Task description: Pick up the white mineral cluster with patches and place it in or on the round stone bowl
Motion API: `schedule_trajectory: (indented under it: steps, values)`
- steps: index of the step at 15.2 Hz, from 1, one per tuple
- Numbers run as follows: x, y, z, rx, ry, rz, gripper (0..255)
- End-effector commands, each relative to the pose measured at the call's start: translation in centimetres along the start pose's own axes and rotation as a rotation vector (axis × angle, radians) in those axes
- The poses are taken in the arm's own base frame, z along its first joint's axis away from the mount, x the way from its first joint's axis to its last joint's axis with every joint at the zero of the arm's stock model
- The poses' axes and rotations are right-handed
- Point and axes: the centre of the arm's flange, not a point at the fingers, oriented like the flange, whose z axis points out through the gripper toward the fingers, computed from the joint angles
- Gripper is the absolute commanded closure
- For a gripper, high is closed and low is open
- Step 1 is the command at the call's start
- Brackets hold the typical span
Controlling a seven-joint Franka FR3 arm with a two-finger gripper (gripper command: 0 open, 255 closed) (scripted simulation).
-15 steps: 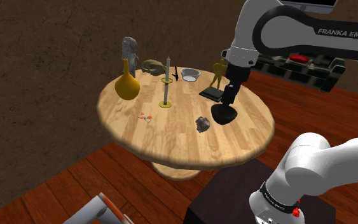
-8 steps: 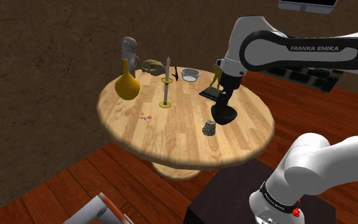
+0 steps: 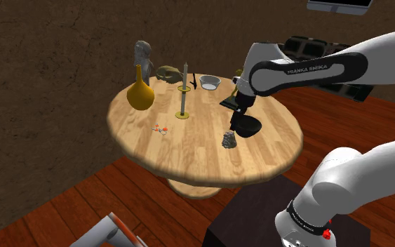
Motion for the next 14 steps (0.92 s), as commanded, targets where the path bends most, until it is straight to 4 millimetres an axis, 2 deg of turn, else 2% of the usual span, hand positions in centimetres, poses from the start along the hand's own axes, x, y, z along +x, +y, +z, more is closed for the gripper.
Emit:
schedule_trajectory:
  steps: [1, 12, 14]
  values:
    - [1.0, 1.4, 1.9, -0.012, 0.017, -0.008, 0]
    - [6.1, 10.0, 11.1, -0.067, 0.094, -0.046, 0]
    - [6.5, 10.7, 12.3, -0.071, 0.1, -0.048, 0]
